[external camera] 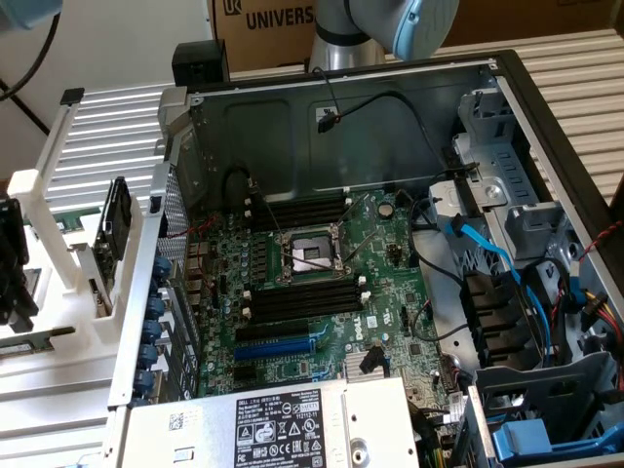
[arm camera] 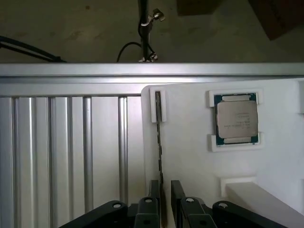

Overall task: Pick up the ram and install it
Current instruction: 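Pick up the ram and move it above insertion slot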

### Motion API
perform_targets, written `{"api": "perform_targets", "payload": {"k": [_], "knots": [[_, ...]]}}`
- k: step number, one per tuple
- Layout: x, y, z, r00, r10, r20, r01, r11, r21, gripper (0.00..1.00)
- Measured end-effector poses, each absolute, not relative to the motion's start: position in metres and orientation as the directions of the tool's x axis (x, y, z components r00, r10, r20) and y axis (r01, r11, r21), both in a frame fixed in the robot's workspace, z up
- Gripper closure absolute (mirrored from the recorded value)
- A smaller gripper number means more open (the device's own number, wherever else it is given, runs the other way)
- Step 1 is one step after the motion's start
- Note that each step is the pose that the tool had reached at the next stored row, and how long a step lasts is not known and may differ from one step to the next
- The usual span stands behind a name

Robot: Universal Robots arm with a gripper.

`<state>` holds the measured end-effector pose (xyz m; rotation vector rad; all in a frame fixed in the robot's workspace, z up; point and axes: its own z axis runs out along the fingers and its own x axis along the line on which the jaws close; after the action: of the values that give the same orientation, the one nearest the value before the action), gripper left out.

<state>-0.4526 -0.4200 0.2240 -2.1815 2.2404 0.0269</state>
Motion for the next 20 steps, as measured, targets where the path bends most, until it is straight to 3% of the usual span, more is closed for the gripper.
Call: {"api": "perform_targets", "payload": {"k": [20], "knots": [[-0.453, -0.420, 0.204, -0.027, -0.999, -0.023, -1.000, 0.027, 0.002, 0.76]]}}
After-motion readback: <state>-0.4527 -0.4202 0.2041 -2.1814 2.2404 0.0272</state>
